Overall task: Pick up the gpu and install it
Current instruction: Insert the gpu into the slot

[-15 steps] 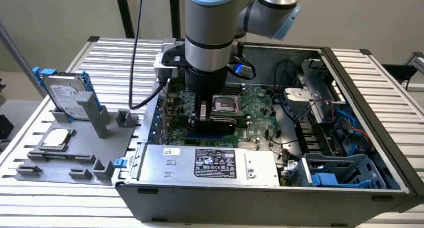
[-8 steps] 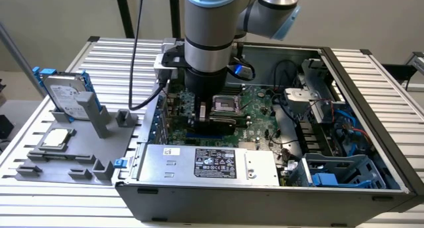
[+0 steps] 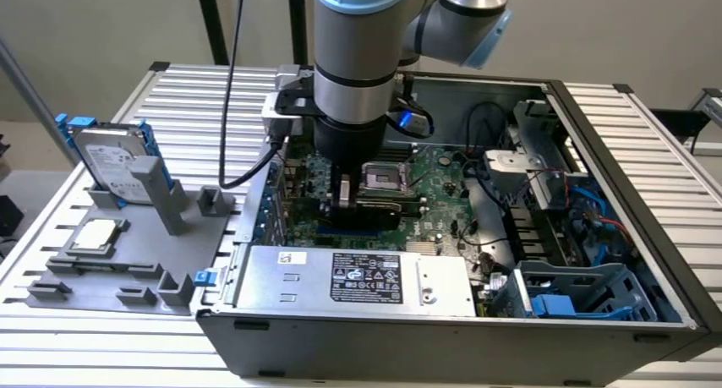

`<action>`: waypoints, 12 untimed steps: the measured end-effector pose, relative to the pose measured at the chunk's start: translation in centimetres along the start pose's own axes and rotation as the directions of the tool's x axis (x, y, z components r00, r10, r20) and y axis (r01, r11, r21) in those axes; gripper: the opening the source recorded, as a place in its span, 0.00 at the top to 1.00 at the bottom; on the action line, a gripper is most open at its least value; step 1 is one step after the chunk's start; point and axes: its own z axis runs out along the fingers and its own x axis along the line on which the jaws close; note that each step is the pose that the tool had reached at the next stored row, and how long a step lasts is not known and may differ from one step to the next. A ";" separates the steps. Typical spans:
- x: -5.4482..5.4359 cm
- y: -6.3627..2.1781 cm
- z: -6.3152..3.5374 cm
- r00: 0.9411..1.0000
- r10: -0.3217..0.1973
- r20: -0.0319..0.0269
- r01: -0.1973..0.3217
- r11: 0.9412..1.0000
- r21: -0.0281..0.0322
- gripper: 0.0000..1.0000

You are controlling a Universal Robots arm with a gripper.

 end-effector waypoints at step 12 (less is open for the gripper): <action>0.0 0.01 -0.17 1.000 0.000 0.000 0.000 1.000 -0.001 0.73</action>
